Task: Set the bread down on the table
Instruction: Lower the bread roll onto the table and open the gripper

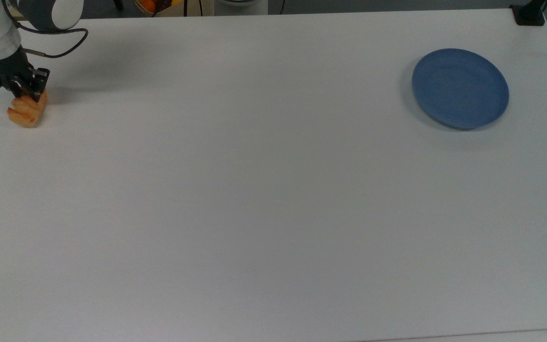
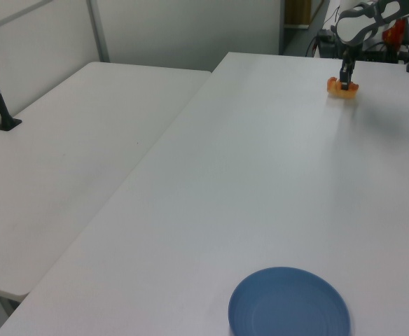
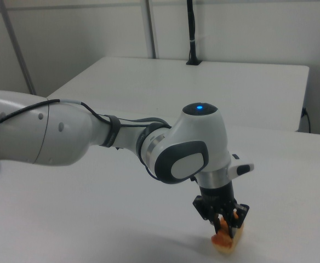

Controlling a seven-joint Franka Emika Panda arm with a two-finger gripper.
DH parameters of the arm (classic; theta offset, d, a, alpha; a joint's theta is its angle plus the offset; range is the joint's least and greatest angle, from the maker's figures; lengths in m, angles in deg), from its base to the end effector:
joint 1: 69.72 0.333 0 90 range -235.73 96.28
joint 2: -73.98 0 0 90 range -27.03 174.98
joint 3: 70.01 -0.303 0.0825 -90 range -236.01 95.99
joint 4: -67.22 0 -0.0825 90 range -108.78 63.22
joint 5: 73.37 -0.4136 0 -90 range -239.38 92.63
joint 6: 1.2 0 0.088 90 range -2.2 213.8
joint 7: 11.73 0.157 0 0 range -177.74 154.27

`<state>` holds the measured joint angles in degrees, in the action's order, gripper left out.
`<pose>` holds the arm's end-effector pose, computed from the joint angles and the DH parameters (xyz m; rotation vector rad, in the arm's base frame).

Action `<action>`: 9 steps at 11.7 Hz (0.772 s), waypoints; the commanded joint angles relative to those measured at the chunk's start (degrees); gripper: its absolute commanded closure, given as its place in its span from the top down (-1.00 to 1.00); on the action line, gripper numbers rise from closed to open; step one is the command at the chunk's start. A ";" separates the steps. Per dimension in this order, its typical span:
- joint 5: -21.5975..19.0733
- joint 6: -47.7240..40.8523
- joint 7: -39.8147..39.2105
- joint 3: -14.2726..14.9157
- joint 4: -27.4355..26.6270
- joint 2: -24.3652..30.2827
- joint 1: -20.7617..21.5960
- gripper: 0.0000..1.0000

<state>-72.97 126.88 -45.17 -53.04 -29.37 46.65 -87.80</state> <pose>0.5819 -0.3931 0.2650 2.9750 0.0201 -0.0025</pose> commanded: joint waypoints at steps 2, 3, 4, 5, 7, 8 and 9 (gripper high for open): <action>-1.29 2.70 -5.49 1.57 -0.71 -0.97 0.06 -0.04; -1.29 2.70 -5.94 1.66 -0.71 -0.97 0.06 0.62; -1.29 2.70 -5.94 1.66 -0.71 -0.80 -0.03 1.00; -1.29 2.52 -5.85 1.66 -0.62 -0.36 -0.03 1.00; -3.03 1.56 -4.45 1.66 -0.79 2.88 0.15 1.00; -4.35 -0.10 -2.44 1.66 -0.71 4.72 0.41 1.00; -4.45 -3.07 -0.34 1.57 -0.62 6.83 1.11 1.00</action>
<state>-75.73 128.03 -48.72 -51.90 -28.62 47.70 -88.19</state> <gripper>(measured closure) 0.000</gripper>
